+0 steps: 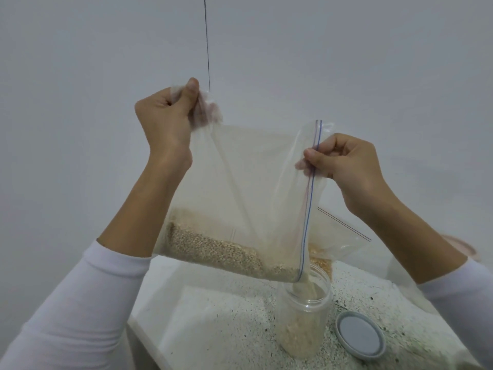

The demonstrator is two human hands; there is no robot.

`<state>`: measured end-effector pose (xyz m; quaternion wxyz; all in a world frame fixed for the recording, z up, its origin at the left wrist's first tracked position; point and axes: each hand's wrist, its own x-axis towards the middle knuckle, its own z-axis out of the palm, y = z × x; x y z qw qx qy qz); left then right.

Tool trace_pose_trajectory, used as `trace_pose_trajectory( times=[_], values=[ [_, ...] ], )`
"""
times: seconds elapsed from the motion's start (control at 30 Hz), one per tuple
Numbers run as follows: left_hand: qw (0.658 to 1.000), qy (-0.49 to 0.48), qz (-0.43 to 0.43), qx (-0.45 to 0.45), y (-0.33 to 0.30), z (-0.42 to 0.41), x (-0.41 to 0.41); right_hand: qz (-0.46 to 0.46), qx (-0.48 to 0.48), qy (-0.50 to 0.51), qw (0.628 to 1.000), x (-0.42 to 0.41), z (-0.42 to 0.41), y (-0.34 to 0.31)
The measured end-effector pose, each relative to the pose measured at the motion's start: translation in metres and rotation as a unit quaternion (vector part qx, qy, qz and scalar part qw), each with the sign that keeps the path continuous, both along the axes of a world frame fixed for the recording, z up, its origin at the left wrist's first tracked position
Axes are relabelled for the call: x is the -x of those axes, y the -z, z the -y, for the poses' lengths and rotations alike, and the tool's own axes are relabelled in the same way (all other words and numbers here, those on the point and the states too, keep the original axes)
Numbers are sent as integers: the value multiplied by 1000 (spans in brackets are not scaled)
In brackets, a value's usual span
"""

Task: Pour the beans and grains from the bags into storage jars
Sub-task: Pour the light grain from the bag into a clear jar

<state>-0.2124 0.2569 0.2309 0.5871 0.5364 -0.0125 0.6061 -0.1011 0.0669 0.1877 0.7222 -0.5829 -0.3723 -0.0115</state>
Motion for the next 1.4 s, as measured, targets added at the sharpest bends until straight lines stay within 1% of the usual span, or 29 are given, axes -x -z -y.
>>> trace_pose_trajectory(
  times=[0.07, 0.17, 0.27, 0.4, 0.5, 0.6, 0.7, 0.77, 0.83, 0.97, 1.07, 1.2, 1.3, 1.4],
  values=[
    [1000, -5, 3, -1, -1, -1, 2, 1, -4, 0, 1000, 0, 1, 0],
    [1000, -8, -8, -15, -2, 4, 3, 1, 16, -7, 1000, -2, 1, -1],
    [1000, -13, 12, 6, -3, -1, 5, 3, -1, -4, 1000, -3, 0, -4],
    [1000, 13, -9, -20, -1, -2, 6, 6, 19, -20, 1000, -2, -3, -3],
    [1000, -2, 11, 3, 0, -6, 8, 7, 6, -15, 1000, -2, -2, -5],
    [1000, 3, 2, -9, -1, -6, 9, 11, 17, -20, 1000, -1, -3, -4],
    [1000, -14, 7, 10, 0, -13, 11, 10, 15, -19, 1000, 0, -4, -6],
    [1000, -8, 14, 2, 0, -15, 12, 11, 8, -15, 1000, 0, -5, -7],
    [1000, -1, 2, -8, 1, -14, 13, 13, 19, -20, 1000, 1, -6, -6],
    [999, -37, 6, 12, 3, -23, 14, 10, 12, -16, 1000, -1, -6, -8],
    [1000, -26, 2, 14, 4, -22, 13, 10, 20, -20, 1000, -1, -8, -8],
    [999, -39, 15, 35, 6, -23, 12, 8, 10, -17, 1000, -1, -7, -8],
    [1000, -14, -5, 18, 6, -22, 12, 10, 24, -26, 999, -1, -7, -7],
    [999, -22, 2, 25, 6, -22, 14, 6, 19, -22, 1000, -3, -6, -8]
  ],
)
